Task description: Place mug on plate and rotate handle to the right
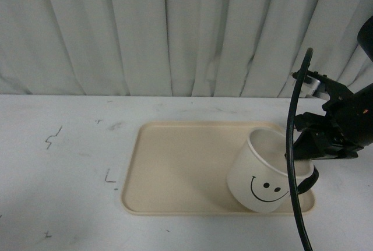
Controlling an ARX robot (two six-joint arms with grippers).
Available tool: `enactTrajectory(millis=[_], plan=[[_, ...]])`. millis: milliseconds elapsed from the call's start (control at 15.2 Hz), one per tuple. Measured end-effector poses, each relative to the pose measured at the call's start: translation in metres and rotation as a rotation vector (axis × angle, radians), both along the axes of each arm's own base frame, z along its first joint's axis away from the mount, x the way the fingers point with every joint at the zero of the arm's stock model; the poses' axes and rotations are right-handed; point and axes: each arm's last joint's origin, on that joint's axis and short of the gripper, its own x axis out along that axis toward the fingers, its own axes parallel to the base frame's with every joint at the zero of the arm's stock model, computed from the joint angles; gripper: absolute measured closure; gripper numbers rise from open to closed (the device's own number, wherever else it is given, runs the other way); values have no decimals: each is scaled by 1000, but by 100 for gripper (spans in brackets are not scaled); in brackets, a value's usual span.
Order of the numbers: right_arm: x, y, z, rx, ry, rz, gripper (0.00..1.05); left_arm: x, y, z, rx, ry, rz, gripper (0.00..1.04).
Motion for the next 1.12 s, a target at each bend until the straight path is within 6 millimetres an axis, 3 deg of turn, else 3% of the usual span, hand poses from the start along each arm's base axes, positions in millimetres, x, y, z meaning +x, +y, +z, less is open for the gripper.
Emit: enactTrajectory(millis=[459,853,985,1050,1116], plan=[[24,7,0,-115,-63,47,98,0,0,0,0,0,0,7],[28,4,11,-112,-119,31,33,0,0,0,0,-1,0,7],[24,-15,35,-101,-288,-26,11,0,0,0,0,0,0,7],[15,-24,60,-62,-497,-66,5,0,0,0,0,0,0,7],[2,-25,83,-46,-672,-109,7,0,0,0,0,0,0,7]])
